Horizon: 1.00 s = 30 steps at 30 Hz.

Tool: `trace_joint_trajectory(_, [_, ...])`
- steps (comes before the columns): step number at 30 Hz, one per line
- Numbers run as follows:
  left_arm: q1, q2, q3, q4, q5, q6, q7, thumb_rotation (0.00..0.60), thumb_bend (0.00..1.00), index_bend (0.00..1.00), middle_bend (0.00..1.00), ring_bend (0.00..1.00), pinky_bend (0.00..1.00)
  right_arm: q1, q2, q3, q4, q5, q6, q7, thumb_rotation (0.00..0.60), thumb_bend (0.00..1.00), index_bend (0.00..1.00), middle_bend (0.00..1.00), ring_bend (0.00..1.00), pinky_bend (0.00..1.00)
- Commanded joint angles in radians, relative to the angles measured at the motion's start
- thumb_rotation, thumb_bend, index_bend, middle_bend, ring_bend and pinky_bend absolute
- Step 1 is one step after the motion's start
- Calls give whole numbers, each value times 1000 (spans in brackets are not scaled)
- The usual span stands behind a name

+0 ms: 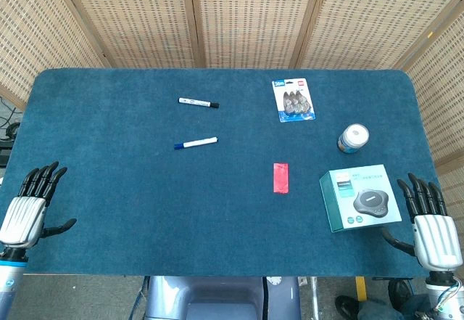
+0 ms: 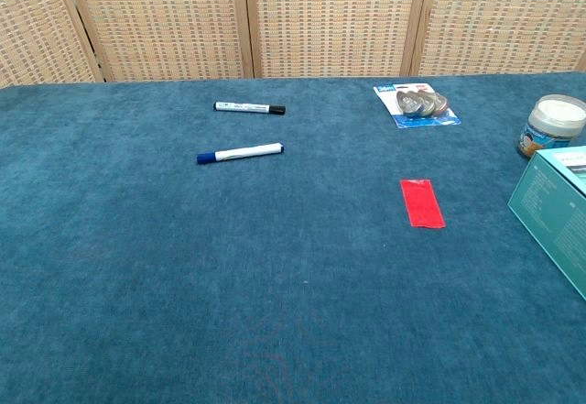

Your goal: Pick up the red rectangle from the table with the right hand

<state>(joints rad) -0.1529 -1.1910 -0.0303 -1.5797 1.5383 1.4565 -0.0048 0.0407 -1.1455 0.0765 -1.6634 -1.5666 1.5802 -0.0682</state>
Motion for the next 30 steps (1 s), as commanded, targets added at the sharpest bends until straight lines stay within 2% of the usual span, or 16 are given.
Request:
trace_joint_trajectory(1, [0,0,0,0,0,1,0,600,17,0,0,0,0,0,-1,-1,1,-1,0,0,600,208,0,0,0,0])
trace_joint_trajectory(13, [0,-2,-3,1,-5,-1,-4,600,17,0,0,0,0,50,-8,5,-7,-30,-56,-44,600,208,1,0,0,0])
trace_joint_trajectory(17, [-5,-2,-5,0,-12,-11,-1,600,17,0,0,0,0,150,19,30,-37,-56,-179,-48,600,208,36,0,0,0])
trace_joint_trajectory(23, [-2,-4,-9,-1,-19,-7,2,600,17,0,0,0,0,312,20,86,-22,-9,-395,-24,600,227,118,0,0,0])
trace_joint_trajectory(27, [1,-7,-11,0,-23,-2,1,600,17,0,0,0,0,419,-70,110,70,28,-520,-79,600,234,186,0,0,0])
trace_joint_trajectory(28, [1,-8,-12,1,-24,-1,3,600,17,0,0,0,0,468,-125,102,116,34,-588,-113,600,234,197,0,0,0])
trace_joint_trajectory(30, [0,-10,-14,2,-25,0,5,600,17,0,0,0,0,507,-195,108,176,58,-628,-129,600,235,229,0,0,0])
